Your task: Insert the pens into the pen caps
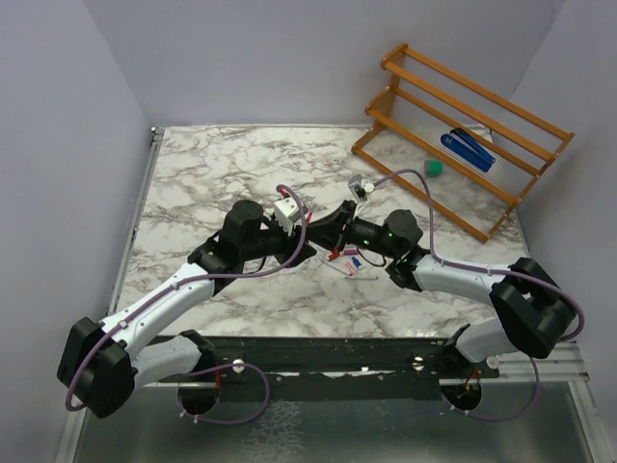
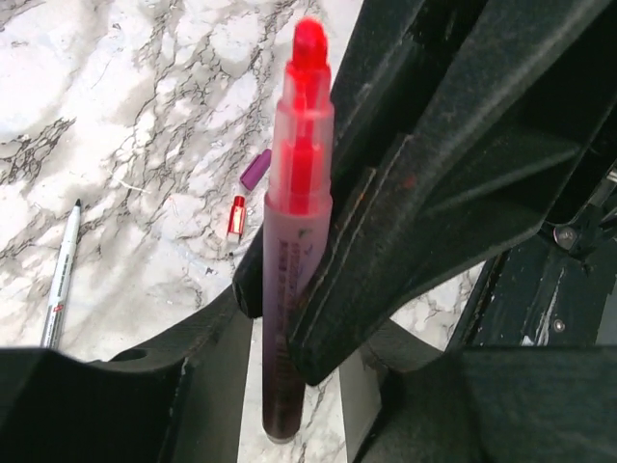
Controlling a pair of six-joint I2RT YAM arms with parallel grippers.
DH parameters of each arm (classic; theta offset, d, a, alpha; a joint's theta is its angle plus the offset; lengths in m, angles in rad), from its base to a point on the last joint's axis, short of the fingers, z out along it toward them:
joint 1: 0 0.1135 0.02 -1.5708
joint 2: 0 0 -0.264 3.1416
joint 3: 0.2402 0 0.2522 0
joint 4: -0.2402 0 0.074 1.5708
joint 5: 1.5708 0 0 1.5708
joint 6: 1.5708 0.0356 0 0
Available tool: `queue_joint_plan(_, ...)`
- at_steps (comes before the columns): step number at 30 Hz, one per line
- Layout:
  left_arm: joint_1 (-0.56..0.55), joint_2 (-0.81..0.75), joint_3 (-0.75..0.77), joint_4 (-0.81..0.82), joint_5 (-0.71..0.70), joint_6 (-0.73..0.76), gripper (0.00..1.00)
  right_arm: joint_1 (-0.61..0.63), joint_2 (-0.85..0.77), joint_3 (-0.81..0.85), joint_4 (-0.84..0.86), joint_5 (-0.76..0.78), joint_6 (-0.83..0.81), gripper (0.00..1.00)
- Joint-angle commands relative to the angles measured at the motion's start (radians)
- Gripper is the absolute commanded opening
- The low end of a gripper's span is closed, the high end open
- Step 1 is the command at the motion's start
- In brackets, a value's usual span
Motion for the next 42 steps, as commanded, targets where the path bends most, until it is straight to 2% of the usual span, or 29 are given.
queue_joint_plan(1,0.000,-0.032,-0.006,0.019,-0.009,-0.004,0.35,0.017,0.018,0.021,0.053,-0.021,0.015,0.00)
queue_joint_plan(3,0.003,-0.041,-0.007,0.021,-0.023,-0.002,0.24,0.019,0.019,0.019,0.046,-0.020,0.014,0.00)
queue_joint_plan(5,0.006,-0.048,-0.011,0.025,-0.032,-0.002,0.03,0.020,0.024,0.020,0.048,-0.021,0.015,0.00)
queue_joint_plan(6,0.007,-0.051,-0.012,0.026,-0.037,-0.001,0.00,0.021,0.027,0.021,0.048,-0.022,0.016,0.00)
queue_joint_plan(10,0.011,-0.076,-0.026,0.038,-0.061,-0.001,0.00,0.023,0.027,0.032,0.025,-0.017,0.006,0.02)
queue_joint_plan(11,0.011,-0.080,-0.029,0.038,-0.074,-0.003,0.00,0.023,0.024,0.036,0.002,-0.009,-0.007,0.13)
queue_joint_plan(13,0.012,-0.081,-0.028,0.024,-0.100,-0.001,0.00,0.023,-0.004,0.046,-0.078,0.038,-0.052,0.40)
queue_joint_plan(16,0.012,-0.071,-0.019,-0.006,-0.131,0.004,0.00,0.023,-0.090,0.050,-0.264,0.211,-0.143,0.73)
queue_joint_plan(19,0.012,-0.069,-0.012,-0.029,-0.154,0.011,0.00,0.021,-0.207,0.058,-0.505,0.451,-0.218,0.96)
queue_joint_plan(20,0.012,-0.067,-0.008,-0.035,-0.163,0.015,0.00,0.020,-0.249,0.057,-0.591,0.522,-0.234,1.00)
queue_joint_plan(22,0.014,-0.059,0.000,-0.054,-0.181,0.021,0.00,0.020,-0.327,0.053,-0.748,0.631,-0.241,1.00)
queue_joint_plan(25,0.017,-0.051,0.011,-0.073,-0.198,0.028,0.00,0.021,-0.414,0.023,-0.965,0.699,-0.167,0.98)
queue_joint_plan(28,0.023,-0.050,0.018,-0.080,-0.203,0.029,0.00,0.058,-0.357,0.026,-1.179,0.755,-0.031,0.92)
queue_joint_plan(30,0.027,-0.051,0.022,-0.085,-0.204,0.030,0.00,0.165,-0.275,0.045,-1.282,0.847,0.055,0.95)
queue_joint_plan(33,0.029,-0.056,0.022,-0.097,-0.213,0.036,0.00,0.241,-0.152,0.090,-1.328,0.912,0.151,0.97)
queue_joint_plan(42,0.030,-0.070,0.017,-0.117,-0.230,0.038,0.00,0.243,-0.002,0.155,-1.385,0.990,0.244,0.96)
